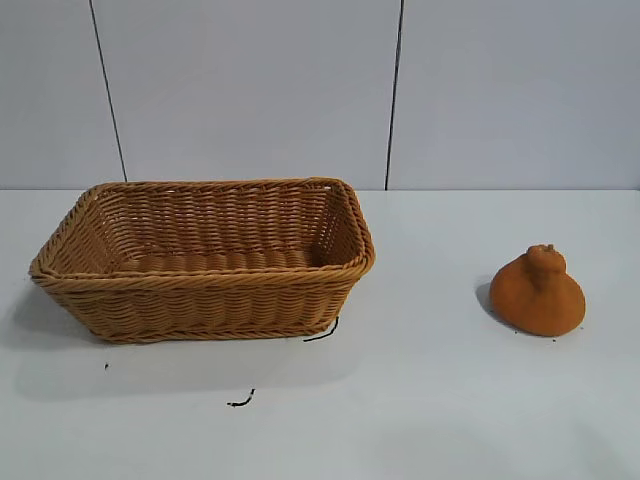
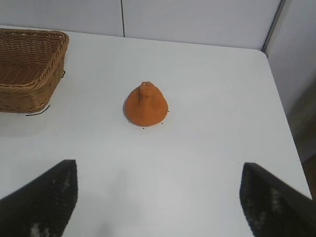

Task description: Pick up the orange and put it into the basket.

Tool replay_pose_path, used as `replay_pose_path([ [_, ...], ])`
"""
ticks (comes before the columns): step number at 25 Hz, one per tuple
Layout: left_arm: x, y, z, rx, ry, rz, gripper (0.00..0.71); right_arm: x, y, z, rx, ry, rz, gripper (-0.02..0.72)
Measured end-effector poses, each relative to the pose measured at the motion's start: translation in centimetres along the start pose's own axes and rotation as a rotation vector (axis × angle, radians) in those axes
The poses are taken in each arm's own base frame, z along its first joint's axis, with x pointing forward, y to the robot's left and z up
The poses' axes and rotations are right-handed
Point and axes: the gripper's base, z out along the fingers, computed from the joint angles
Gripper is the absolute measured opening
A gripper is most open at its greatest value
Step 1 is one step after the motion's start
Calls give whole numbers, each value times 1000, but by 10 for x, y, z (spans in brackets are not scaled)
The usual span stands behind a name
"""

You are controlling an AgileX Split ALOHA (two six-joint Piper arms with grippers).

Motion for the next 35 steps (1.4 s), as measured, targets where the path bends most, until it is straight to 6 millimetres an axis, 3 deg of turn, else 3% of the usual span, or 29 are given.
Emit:
replay_pose_path([
  [9,0,0,0,0,0,0,639,-3,0,4,4,32,-2,634],
  [15,0,0,0,0,0,0,639,-43,-1,46,12,277,32,634],
  [20,0,0,0,0,0,0,639,-86,-2,107,16,504,38,634],
  [27,0,0,0,0,2,0,639,-132,-2,213,7,687,51,634],
  [31,0,0,0,0,1,0,639,-149,-1,271,3,718,58,634],
  [35,0,0,0,0,1,0,639,-149,1,320,-16,760,80,634],
])
